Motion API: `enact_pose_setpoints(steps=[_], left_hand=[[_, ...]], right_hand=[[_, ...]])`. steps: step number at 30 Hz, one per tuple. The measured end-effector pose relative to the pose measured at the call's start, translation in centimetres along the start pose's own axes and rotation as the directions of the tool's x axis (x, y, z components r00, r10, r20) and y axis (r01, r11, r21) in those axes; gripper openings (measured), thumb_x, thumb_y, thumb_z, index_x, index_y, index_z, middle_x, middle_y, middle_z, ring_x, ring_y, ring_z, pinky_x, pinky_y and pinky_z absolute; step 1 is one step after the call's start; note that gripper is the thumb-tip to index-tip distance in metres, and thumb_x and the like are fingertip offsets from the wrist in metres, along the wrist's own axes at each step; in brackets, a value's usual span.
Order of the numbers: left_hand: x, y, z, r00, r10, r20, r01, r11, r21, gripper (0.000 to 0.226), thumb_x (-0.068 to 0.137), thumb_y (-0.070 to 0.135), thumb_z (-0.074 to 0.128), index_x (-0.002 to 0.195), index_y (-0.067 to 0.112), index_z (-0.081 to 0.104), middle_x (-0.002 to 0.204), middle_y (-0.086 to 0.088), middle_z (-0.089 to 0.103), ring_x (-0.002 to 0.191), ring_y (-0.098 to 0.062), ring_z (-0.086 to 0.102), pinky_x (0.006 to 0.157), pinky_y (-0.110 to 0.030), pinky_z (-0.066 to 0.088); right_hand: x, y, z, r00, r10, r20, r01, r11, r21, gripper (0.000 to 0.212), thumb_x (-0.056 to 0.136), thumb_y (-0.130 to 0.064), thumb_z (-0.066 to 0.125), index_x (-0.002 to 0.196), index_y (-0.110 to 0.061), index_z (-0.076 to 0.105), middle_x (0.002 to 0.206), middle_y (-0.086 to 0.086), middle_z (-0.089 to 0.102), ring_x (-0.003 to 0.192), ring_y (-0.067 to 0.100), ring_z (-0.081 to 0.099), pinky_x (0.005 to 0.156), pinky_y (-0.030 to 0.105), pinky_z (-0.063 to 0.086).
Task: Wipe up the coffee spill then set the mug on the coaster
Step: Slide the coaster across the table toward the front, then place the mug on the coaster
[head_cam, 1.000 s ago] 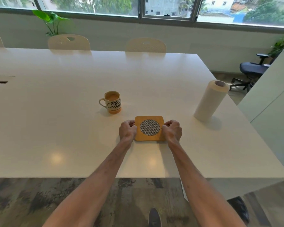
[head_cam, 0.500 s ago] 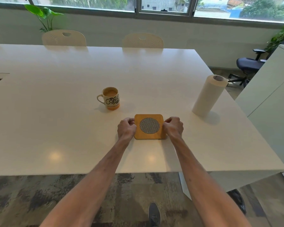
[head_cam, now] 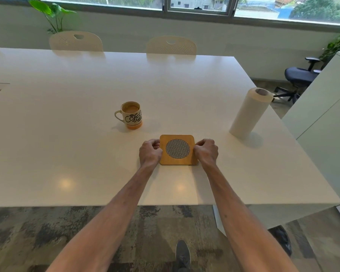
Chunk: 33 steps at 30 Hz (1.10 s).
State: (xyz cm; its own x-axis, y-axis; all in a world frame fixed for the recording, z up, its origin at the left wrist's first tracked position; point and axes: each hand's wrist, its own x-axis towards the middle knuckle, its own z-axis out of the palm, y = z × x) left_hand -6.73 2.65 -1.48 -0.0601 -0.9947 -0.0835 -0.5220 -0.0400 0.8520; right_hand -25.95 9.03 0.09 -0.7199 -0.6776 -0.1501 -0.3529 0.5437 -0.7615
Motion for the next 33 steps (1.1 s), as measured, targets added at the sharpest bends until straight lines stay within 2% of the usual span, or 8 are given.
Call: enact_pose_setpoints(steps=[3, 12, 15, 17, 20, 22, 26, 33], left_hand=[[0.0, 0.0, 0.1, 1.0, 0.001, 0.001, -0.001, 1.0, -0.002, 0.043, 0.089, -0.005, 0.067, 0.125, 0.012, 0.081, 0.112, -0.004, 0.081, 0.106, -0.019, 0.076, 0.1, -0.031, 0.061], [0.2, -0.2, -0.1, 1.0, -0.008, 0.016, 0.009, 0.999, -0.038, 0.044, 0.091, -0.005, 0.066, 0.128, 0.013, 0.08, 0.113, -0.003, 0.081, 0.106, -0.016, 0.074, 0.093, -0.022, 0.057], [0.3, -0.3, -0.2, 1.0, -0.006, 0.018, 0.007, 0.999, -0.05, 0.043, 0.092, -0.004, 0.065, 0.129, 0.012, 0.08, 0.115, -0.004, 0.081, 0.108, -0.018, 0.074, 0.1, -0.029, 0.059], [0.4, -0.2, -0.2, 1.0, -0.003, -0.012, 0.002, 0.998, -0.062, 0.044, 0.094, -0.002, 0.064, 0.134, 0.01, 0.077, 0.121, -0.007, 0.08, 0.114, -0.021, 0.074, 0.106, -0.035, 0.059], [0.9, 0.0, -0.3, 0.994, 0.023, -0.108, -0.031, 0.997, -0.075, 0.045, 0.095, -0.004, 0.061, 0.137, 0.006, 0.074, 0.124, -0.01, 0.079, 0.116, -0.024, 0.074, 0.105, -0.031, 0.057], [1.2, 0.1, -0.7, 0.985, 0.041, -0.17, -0.055, 0.996, -0.077, 0.044, 0.094, -0.005, 0.059, 0.135, 0.005, 0.074, 0.125, -0.011, 0.077, 0.115, -0.025, 0.072, 0.101, -0.029, 0.055], [2.5, 0.2, -1.9, 0.954, 0.056, -0.295, -0.09, 0.99, -0.105, 0.04, 0.099, -0.003, 0.057, 0.136, 0.005, 0.07, 0.128, -0.012, 0.072, 0.115, -0.026, 0.07, 0.105, -0.04, 0.057], [5.3, -0.9, -5.0, 0.902, -0.027, -0.431, -0.05, 0.985, -0.166, 0.034, 0.101, 0.003, 0.056, 0.132, 0.007, 0.07, 0.132, -0.011, 0.068, 0.119, -0.031, 0.068, 0.105, -0.041, 0.054]], right_hand=[[0.0, 0.0, -0.1, 1.0, 0.0, 0.003, 0.0, 1.0, 0.007, 0.019, 0.087, -0.004, 0.075, 0.104, -0.007, 0.083, 0.105, 0.013, 0.082, 0.099, 0.028, 0.078, 0.09, 0.038, 0.063], [0.4, 0.2, -0.2, 1.0, 0.013, 0.01, -0.013, 0.999, 0.041, 0.019, 0.086, -0.003, 0.074, 0.103, -0.005, 0.082, 0.103, 0.012, 0.082, 0.098, 0.029, 0.077, 0.088, 0.037, 0.063], [0.6, 0.2, -0.1, 1.0, 0.005, 0.014, -0.005, 1.0, 0.023, 0.018, 0.087, -0.003, 0.075, 0.104, -0.004, 0.082, 0.103, 0.013, 0.082, 0.099, 0.029, 0.077, 0.089, 0.039, 0.063], [0.6, -0.3, 0.1, 0.999, -0.024, -0.034, 0.024, 1.0, -0.006, 0.017, 0.087, -0.003, 0.072, 0.101, -0.004, 0.081, 0.101, 0.013, 0.081, 0.098, 0.03, 0.078, 0.082, 0.034, 0.059], [0.6, -2.2, 0.8, 0.985, -0.127, -0.114, 0.124, 0.992, -0.036, 0.017, 0.09, -0.004, 0.068, 0.102, -0.005, 0.081, 0.103, 0.012, 0.081, 0.099, 0.029, 0.076, 0.085, 0.032, 0.057], [0.7, -3.7, 1.6, 0.978, -0.195, -0.075, 0.192, 0.981, -0.036, 0.018, 0.091, -0.004, 0.068, 0.104, -0.006, 0.081, 0.103, 0.01, 0.082, 0.099, 0.026, 0.076, 0.088, 0.034, 0.06], [0.8, -6.1, 3.5, 0.952, -0.304, 0.043, 0.305, 0.952, -0.006, 0.019, 0.093, -0.003, 0.067, 0.105, -0.008, 0.081, 0.101, 0.005, 0.081, 0.095, 0.021, 0.076, 0.082, 0.03, 0.059], [1.1, -9.5, 7.7, 0.869, -0.435, 0.235, 0.428, 0.9, 0.082, 0.024, 0.096, -0.002, 0.066, 0.113, -0.009, 0.08, 0.104, 0.004, 0.08, 0.097, 0.018, 0.074, 0.09, 0.034, 0.061]])
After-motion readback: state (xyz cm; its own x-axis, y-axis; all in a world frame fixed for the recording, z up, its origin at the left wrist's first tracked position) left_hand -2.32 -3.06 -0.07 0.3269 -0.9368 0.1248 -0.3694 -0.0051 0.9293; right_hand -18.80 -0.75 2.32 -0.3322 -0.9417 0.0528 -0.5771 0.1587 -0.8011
